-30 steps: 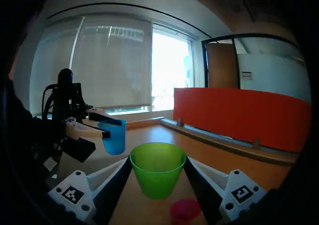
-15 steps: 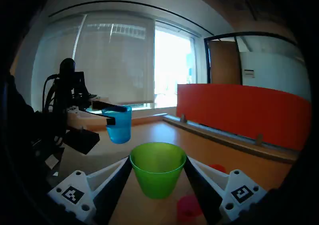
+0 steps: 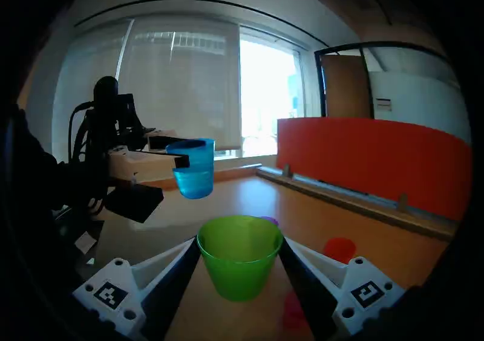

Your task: Pour water

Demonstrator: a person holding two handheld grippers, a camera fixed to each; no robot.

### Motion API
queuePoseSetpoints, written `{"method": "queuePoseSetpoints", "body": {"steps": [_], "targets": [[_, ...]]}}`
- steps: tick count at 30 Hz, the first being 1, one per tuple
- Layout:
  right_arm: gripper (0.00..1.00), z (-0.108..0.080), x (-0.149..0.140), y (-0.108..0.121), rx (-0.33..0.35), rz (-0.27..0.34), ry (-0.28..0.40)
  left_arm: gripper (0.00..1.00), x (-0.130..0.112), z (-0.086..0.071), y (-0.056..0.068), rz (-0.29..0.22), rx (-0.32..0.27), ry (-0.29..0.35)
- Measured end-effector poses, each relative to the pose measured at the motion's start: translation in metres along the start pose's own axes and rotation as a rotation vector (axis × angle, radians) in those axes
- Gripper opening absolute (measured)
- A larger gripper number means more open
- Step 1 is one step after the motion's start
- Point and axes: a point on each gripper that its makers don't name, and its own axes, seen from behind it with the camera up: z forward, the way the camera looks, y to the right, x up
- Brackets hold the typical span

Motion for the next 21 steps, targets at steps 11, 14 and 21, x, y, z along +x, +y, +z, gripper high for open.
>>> {"method": "queuePoseSetpoints", "body": {"steps": [11, 14, 21], "targets": [[0.93, 0.005, -0.017, -0.015, 0.040, 0.005, -0.018, 0.88, 0.011, 0.002, 0.000, 0.060, 0.015, 0.021], [0.93, 0.006, -0.018, -0.017, 0.044, 0.004, -0.019, 0.88, 0.014, 0.001, -0.003, 0.064, 0.020, 0.026], [0.93, 0.007, -0.018, -0.020, 0.057, 0.004, -0.020, 0.88, 0.015, 0.000, -0.006, 0.077, 0.028, 0.027]]}}
